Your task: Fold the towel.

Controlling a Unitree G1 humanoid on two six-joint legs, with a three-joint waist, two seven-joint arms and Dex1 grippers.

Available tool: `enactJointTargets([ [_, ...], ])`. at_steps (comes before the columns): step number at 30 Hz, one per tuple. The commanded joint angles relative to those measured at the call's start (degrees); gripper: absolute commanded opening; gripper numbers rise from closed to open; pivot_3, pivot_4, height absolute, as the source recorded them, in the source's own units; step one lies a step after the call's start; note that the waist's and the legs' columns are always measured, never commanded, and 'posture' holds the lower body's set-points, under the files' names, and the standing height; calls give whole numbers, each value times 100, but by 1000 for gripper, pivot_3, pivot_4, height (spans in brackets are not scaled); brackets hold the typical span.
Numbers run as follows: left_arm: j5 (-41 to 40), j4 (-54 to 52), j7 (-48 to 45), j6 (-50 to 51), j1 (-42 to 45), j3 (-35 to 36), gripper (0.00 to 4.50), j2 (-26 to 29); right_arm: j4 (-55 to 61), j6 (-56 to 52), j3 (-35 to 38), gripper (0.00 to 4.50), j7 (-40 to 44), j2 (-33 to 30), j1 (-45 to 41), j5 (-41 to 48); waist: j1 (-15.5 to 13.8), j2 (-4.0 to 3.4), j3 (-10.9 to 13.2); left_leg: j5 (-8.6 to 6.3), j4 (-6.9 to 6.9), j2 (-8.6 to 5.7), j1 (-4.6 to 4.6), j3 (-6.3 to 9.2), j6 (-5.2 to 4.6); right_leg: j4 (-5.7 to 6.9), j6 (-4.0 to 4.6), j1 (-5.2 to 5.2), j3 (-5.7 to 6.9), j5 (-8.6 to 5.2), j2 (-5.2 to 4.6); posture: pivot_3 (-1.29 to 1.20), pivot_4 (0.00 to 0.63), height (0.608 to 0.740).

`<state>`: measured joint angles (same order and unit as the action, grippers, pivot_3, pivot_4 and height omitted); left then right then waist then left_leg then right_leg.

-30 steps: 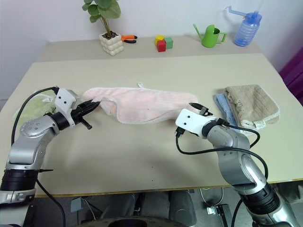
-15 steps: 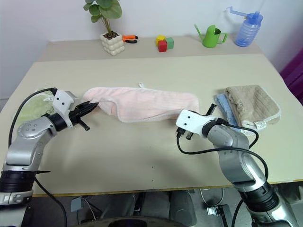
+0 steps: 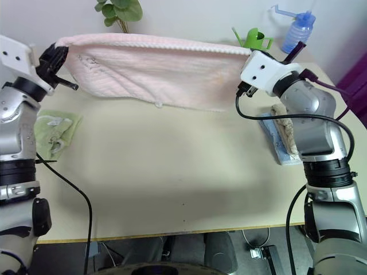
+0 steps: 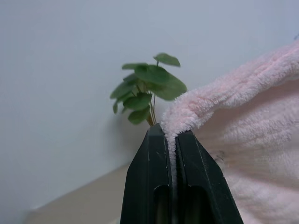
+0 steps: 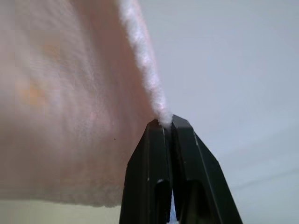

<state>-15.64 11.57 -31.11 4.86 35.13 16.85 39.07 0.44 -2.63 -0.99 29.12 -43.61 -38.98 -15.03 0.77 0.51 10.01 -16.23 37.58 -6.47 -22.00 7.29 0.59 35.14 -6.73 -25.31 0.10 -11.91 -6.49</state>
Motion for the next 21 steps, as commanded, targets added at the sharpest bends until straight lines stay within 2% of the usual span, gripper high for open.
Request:
enactJointTargets([
  [1,-382,-728,-535,390,-793,373,0,406,486,111,326,63,655,-164,332,771,46,0,0,0,-1,2,-3,-2,0,1,0,-5,-2,0,0,0,150,732],
  [6,-926,-2106,-1570,1434,-3189,765,0,1002,1423,-419,577,63,2257,-774,1764,2089,22,-5,3,-1,-15,12,-5,-6,-2,-5,2,-15,-10,-1,6,0,150,732],
  [10,-1038,-2607,-1990,1875,-4249,885,0,1312,1822,-1085,755,63,3032,-1297,2503,2736,-76,-9,7,-22,0,10,2,-11,-39,1,3,0,-11,-1,2,0,150,732],
  [16,-1283,-2979,-2388,2423,-4802,1093,0,1576,2091,-1869,1052,63,3777,-1938,3120,3371,-156,-9,7,-30,17,22,60,-11,-47,-5,19,70,-3,-17,2,0,150,732],
  [21,-1273,-2942,-2449,2494,-4706,1011,0,1584,1913,-1720,972,63,3633,-1823,2844,3324,-144,-10,8,-33,17,23,59,-15,-49,-5,9,64,-3,-11,1,0,150,732],
])
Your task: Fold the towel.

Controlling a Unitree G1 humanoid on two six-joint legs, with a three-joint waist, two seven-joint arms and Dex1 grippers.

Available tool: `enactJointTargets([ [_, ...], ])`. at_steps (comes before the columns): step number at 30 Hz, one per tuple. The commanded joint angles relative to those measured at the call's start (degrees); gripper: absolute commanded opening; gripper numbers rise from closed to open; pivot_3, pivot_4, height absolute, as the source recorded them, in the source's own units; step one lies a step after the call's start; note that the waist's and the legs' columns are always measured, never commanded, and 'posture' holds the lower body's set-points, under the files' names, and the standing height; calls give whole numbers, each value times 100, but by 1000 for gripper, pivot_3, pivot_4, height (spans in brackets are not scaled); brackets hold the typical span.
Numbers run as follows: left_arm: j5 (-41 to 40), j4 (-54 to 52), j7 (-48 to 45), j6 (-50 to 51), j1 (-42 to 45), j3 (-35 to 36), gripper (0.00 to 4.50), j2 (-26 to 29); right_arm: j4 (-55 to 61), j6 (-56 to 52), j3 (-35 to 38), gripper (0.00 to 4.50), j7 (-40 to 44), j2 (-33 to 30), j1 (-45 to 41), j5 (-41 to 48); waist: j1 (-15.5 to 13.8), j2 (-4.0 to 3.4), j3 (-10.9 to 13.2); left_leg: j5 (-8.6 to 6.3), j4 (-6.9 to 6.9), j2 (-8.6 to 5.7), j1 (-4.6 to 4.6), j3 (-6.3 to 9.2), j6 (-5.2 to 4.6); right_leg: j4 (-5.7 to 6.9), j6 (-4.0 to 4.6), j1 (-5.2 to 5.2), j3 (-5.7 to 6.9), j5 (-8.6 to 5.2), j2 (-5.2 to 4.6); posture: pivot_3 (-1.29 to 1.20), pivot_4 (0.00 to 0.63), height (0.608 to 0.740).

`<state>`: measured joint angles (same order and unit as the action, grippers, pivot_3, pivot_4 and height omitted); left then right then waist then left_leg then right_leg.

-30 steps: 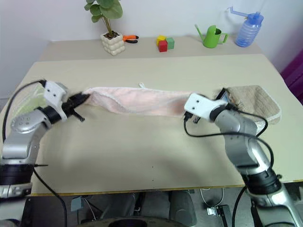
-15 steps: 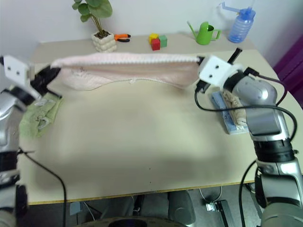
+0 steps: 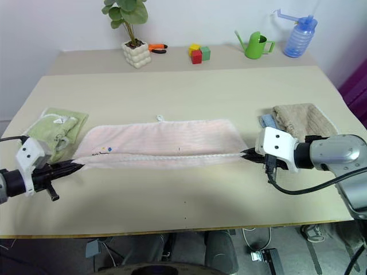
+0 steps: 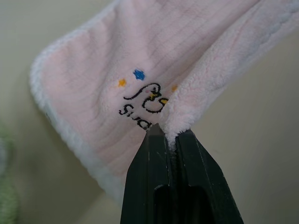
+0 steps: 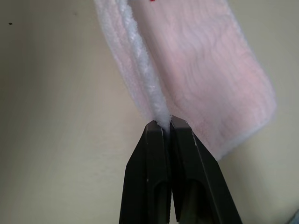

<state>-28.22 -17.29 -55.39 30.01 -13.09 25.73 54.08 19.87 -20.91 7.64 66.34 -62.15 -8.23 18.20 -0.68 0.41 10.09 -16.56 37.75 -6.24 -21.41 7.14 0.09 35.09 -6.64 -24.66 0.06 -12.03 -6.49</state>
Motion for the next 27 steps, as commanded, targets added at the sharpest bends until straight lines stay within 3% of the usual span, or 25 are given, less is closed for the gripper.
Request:
enactJointTargets([
  [1,15,-5,5,-63,209,66,0,56,-126,181,29,63,-177,107,-359,-77,1,0,0,-1,0,1,-1,-1,2,0,-6,-2,0,4,-1,0,150,732],
  [9,462,1034,157,-450,1352,-651,0,-85,-1721,1252,-1027,63,-616,830,-1739,-1184,8,0,0,-2,2,-3,-3,-5,4,1,-9,-6,0,7,4,0,150,732],
  [27,1519,3196,521,-1498,3086,-1702,0,-685,-5034,3104,-1907,63,-1475,2231,-3400,-2500,47,-2,1,16,-2,-6,-9,-9,42,12,-8,-25,-6,9,8,0,150,732],
])
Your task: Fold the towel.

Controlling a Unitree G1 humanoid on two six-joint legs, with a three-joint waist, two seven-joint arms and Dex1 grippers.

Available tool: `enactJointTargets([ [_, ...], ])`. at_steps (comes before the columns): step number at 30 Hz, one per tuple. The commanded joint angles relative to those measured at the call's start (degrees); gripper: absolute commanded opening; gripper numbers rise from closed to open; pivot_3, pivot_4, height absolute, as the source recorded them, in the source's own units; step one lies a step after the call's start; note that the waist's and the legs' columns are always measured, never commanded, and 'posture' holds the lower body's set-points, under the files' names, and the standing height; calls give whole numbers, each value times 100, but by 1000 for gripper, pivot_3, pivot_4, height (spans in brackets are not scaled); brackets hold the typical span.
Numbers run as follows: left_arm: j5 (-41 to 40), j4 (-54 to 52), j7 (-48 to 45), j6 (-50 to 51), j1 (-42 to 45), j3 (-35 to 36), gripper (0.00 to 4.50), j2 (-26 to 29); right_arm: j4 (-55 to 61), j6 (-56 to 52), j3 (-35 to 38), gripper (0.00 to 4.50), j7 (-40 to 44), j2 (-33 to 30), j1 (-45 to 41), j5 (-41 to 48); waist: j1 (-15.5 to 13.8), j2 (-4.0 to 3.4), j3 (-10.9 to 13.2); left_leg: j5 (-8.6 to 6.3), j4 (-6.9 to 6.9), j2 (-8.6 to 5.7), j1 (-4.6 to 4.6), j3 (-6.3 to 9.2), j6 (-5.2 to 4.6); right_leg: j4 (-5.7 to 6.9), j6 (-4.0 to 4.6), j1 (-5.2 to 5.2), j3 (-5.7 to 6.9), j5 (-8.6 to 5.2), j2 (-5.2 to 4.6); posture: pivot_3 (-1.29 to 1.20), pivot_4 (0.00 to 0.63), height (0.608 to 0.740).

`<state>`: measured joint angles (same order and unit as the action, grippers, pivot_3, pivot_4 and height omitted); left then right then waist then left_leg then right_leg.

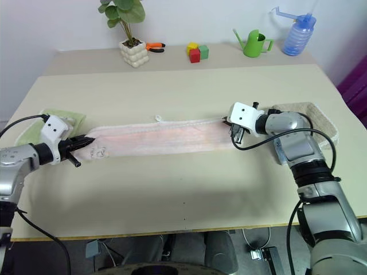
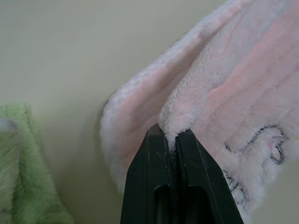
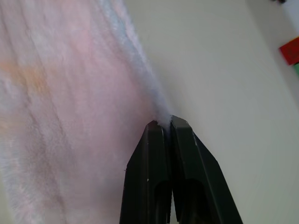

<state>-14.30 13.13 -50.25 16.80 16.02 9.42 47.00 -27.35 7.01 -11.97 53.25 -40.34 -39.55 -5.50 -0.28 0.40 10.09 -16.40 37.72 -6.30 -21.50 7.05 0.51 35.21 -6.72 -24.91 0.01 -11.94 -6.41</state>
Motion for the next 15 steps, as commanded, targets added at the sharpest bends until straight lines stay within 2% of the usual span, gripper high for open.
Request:
enactJointTargets([
  [1,180,247,-17,-199,228,-128,0,21,-464,401,36,63,-217,93,-325,-175,18,0,0,1,0,0,0,0,1,0,0,0,0,0,0,0,150,732],
  [5,181,476,-63,-187,318,-164,0,-5,-850,609,41,63,-450,224,-476,-285,102,0,0,2,-2,0,0,0,3,4,0,-4,-2,0,1,0,150,732],
  [6,116,486,-73,-91,326,-123,302,-27,-901,628,61,296,-489,242,-497,-288,111,0,0,2,-2,0,0,0,3,4,0,-4,-2,0,1,0,150,732],
  [8,72,475,-85,-41,310,-72,924,-36,-957,647,121,859,-601,265,-525,-280,119,0,0,2,-2,0,0,0,3,5,0,-5,-3,0,2,0,150,732],
  [13,192,509,321,-131,254,69,3336,-63,-952,778,203,3306,-1131,219,-559,-430,121,0,0,2,-3,1,-1,-1,4,7,0,-9,-5,0,2,0,150,732],
  [14,104,503,404,-93,270,168,3352,-113,-934,787,219,3710,-1247,205,-563,-467,120,0,0,2,-3,1,-1,-1,4,7,0,-9,-6,0,2,0,150,732],
  [15,17,487,559,-35,293,297,3352,-181,-902,802,235,3710,-1373,188,-560,-521,119,0,0,2,-3,0,-1,-1,4,7,0,-9,-6,0,2,0,150,732],
])
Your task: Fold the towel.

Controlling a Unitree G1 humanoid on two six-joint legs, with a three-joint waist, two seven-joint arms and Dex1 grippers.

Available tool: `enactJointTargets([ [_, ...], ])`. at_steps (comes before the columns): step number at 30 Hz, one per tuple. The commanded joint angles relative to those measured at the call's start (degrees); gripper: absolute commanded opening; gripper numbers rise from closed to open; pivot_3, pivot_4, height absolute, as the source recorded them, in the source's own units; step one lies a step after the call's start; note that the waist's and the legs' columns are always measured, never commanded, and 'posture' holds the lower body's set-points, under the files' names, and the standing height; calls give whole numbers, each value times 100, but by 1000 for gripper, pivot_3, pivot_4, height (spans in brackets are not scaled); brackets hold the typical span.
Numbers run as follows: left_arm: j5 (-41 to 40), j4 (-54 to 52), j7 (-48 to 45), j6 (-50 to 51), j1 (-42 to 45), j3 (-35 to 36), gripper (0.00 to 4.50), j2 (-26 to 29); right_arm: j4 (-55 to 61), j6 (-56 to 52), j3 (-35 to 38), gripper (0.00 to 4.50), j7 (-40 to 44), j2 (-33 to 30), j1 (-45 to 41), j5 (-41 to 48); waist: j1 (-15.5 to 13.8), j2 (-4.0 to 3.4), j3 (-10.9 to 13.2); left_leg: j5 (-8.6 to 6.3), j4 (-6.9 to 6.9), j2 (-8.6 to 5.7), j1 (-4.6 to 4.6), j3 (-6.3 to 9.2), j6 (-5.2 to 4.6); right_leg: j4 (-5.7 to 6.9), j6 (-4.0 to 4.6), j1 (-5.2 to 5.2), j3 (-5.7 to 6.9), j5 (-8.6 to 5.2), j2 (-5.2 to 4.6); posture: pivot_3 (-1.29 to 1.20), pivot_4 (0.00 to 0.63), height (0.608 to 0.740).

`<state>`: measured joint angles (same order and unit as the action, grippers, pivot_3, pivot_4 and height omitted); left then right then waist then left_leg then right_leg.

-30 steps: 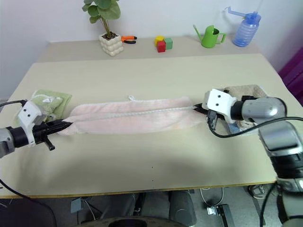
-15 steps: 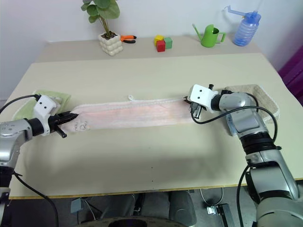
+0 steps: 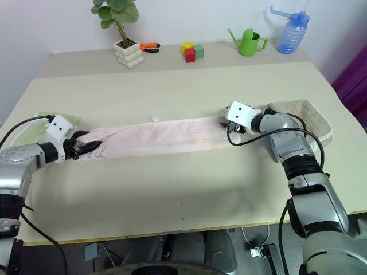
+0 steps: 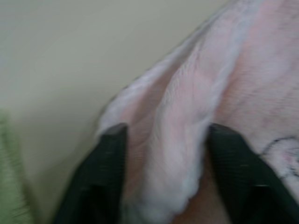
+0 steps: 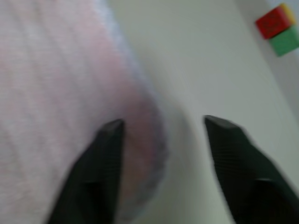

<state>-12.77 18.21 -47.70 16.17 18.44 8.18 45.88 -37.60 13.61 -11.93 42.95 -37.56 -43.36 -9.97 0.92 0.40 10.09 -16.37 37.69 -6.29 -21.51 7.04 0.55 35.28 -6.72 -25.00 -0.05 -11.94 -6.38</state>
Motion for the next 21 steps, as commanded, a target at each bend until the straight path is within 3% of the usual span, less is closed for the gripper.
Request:
enactJointTargets([
  [1,-214,-43,416,103,68,522,3352,-125,154,146,247,3710,-425,-102,-173,-102,-4,0,0,0,0,0,0,0,0,0,0,0,-1,0,0,0,150,732],
  [8,-340,-464,1129,69,-103,984,3352,-520,1051,-443,687,3710,-683,-193,189,117,-20,0,0,0,1,0,-1,-1,0,0,0,-1,-2,0,-1,0,150,732],
  [11,-286,-634,1535,33,-178,1120,3352,-642,2053,-1326,1120,4469,-459,-192,678,671,-27,1,-1,0,1,0,-3,0,0,-2,0,1,-2,0,-2,0,150,732],
  [12,-297,-688,1584,18,-189,1147,3352,-666,2340,-1592,1229,4469,-403,-186,819,823,-28,1,-1,0,2,0,-2,0,0,-1,0,1,-2,0,-1,0,150,732],
  [15,-367,-1033,1759,-37,-279,1272,3352,-748,3707,-2832,1742,4469,-303,-172,1603,1532,-38,1,-1,0,4,0,-4,1,0,0,0,2,-2,0,-3,0,150,732],
  [18,-274,-1420,1728,12,-490,1148,3352,-735,5370,-4579,2425,4469,-208,-46,2778,2862,-80,1,-4,-8,5,1,-6,7,-14,-3,0,5,-1,0,-4,0,150,732],
  [21,-280,-1735,1611,-24,-591,1001,3352,-753,6295,-5734,2912,4469,-508,238,3340,3855,-96,1,-4,-19,6,1,-1,6,-32,-4,-1,10,-3,0,-5,0,150,732],
])
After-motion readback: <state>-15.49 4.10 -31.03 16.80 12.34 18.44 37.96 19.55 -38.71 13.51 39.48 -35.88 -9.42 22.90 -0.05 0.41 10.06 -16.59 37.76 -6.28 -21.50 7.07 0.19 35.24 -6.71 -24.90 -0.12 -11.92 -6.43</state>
